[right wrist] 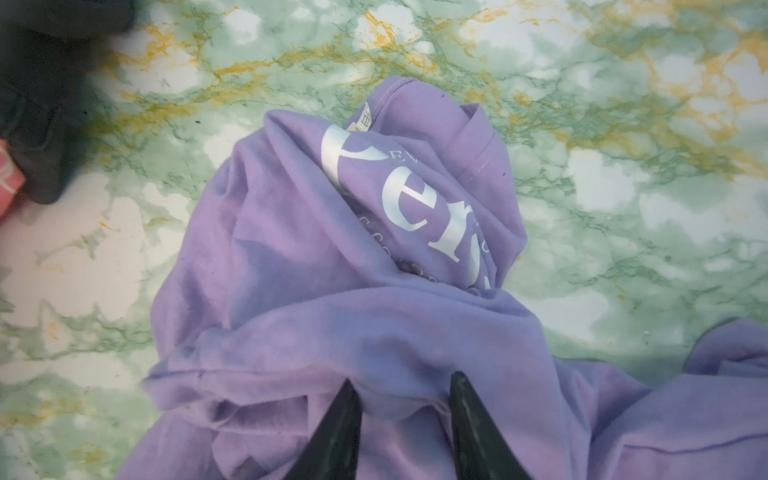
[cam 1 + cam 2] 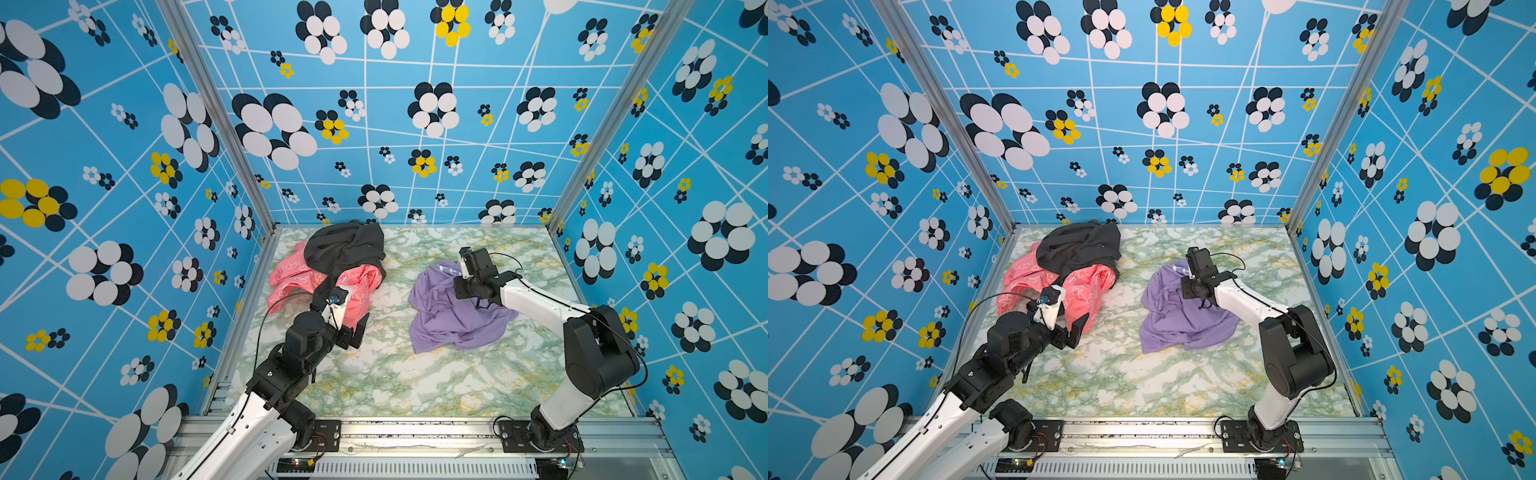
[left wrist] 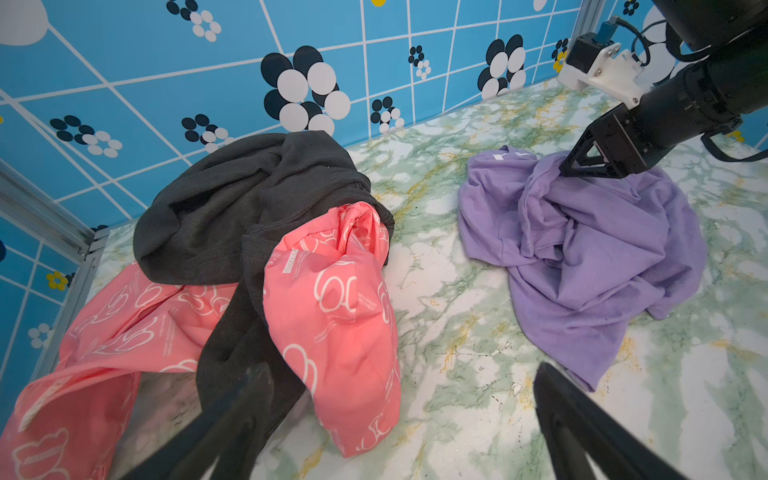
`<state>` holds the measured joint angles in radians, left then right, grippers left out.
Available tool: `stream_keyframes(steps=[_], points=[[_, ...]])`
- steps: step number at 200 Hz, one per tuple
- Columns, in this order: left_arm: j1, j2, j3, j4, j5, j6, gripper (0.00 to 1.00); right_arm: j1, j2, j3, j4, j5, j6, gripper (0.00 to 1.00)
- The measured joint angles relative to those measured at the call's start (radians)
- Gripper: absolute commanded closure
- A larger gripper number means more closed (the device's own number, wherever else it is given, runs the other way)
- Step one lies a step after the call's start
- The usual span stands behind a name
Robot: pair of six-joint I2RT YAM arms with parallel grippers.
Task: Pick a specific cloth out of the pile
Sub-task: 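Close the right gripper on the lavender shirt while the left gripper draws back, then lift the lavender shirt with the right gripper and carry it farther from the robot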
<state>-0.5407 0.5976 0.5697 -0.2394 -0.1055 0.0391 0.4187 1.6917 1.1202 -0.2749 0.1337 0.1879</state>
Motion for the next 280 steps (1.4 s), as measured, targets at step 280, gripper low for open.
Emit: stream_keyframes(steps=[280], points=[[0.0, -0.133, -0.026, -0.053, -0.133, 0.06, 0.01, -0.272, -0.037, 0.845, -0.036, -0.02, -0.081, 1.0]])
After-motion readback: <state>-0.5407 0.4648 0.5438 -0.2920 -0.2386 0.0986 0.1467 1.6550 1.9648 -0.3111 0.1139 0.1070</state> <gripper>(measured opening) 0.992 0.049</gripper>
